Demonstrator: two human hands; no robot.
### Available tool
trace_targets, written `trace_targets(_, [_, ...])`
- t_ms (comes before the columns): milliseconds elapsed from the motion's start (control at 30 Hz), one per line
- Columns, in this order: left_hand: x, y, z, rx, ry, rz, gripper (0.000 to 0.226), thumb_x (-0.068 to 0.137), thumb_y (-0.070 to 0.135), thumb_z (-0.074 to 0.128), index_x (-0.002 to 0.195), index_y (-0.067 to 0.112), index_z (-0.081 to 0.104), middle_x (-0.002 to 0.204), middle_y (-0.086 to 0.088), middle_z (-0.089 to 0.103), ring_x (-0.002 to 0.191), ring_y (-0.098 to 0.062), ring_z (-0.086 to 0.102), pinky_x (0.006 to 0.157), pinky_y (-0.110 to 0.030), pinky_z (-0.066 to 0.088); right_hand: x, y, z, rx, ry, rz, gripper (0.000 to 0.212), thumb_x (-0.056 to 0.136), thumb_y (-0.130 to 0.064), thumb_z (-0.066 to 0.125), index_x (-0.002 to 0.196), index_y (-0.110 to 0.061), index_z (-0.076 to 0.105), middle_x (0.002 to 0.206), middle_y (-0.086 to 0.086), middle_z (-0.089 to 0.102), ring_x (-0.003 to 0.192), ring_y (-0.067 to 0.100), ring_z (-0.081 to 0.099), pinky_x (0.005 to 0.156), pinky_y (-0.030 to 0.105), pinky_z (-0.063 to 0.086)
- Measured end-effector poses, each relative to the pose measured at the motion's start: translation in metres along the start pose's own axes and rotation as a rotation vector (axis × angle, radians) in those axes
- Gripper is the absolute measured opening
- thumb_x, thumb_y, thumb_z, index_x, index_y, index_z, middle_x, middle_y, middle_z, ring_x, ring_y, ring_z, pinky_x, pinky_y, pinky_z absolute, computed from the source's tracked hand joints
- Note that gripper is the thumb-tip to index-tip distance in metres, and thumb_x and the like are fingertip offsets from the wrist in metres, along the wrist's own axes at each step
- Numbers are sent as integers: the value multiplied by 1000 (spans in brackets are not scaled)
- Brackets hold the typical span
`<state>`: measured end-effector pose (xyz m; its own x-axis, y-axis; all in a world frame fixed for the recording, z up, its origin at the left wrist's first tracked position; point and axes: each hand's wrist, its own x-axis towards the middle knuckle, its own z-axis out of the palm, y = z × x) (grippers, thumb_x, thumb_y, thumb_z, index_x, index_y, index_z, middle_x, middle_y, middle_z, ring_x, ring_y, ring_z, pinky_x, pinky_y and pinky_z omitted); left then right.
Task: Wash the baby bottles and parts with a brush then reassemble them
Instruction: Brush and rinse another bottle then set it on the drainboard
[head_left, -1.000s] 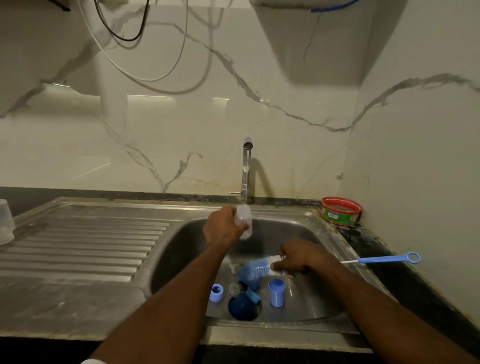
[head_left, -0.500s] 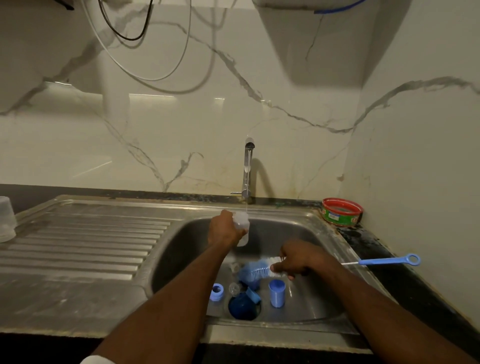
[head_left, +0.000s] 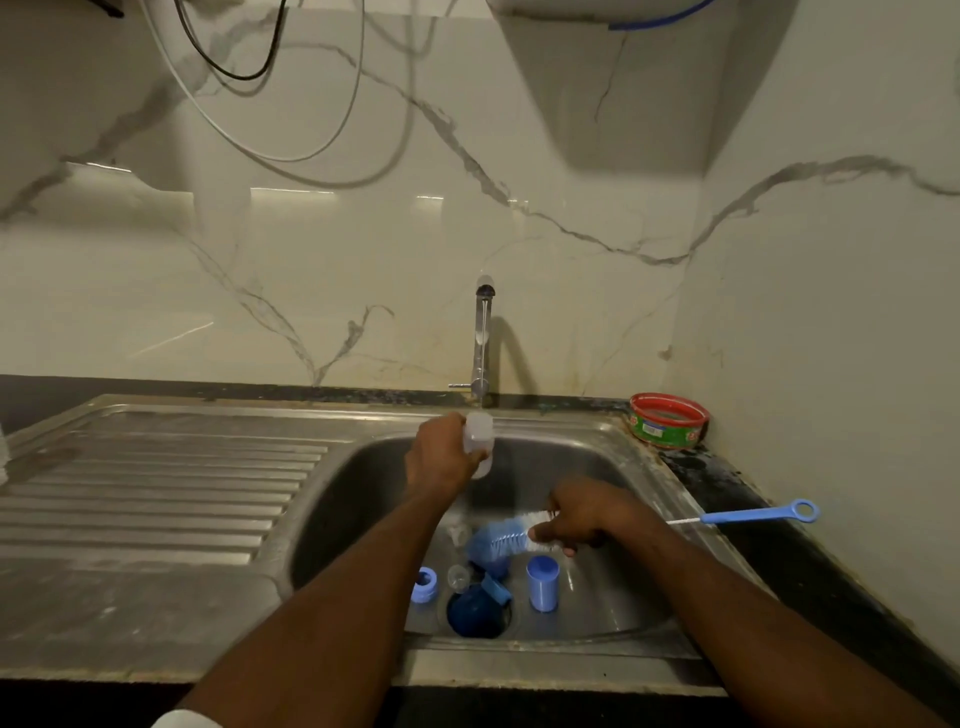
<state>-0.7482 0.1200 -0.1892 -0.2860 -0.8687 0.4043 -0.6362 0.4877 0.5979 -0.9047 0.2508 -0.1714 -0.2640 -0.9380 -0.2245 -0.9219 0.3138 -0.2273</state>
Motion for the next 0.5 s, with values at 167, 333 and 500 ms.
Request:
trace_targets(167, [-2, -2, -1, 82, -24, -3, 45, 86, 39, 78, 122, 20, 60, 121, -4, 67, 109, -18, 62, 92, -35, 52, -1, -1, 1, -4, -11, -2, 22, 95, -45, 65, 94, -23, 63, 72, -5, 69, 56, 3, 59, 57, 22, 47])
trace_targets(333, [-1, -4, -2, 115, -65, 8, 48, 86, 42, 77, 125, 22, 58, 123, -3, 66, 110, -19, 62, 95, -37, 52, 0, 0, 0, -7, -5, 0, 21, 95, -45, 64, 93, -24, 59, 73, -6, 68, 57, 3, 59, 55, 20, 46])
trace_targets(500, [0, 1, -5, 206, 101, 130, 57, 86, 44, 76, 135, 25, 56, 131, -3, 62, 122, -22, 56, 96, -36, 49, 2, 1, 1, 6, 0, 14, 25, 95, -44, 65, 100, -20, 64, 79, -4, 71, 63, 5, 63, 60, 22, 51])
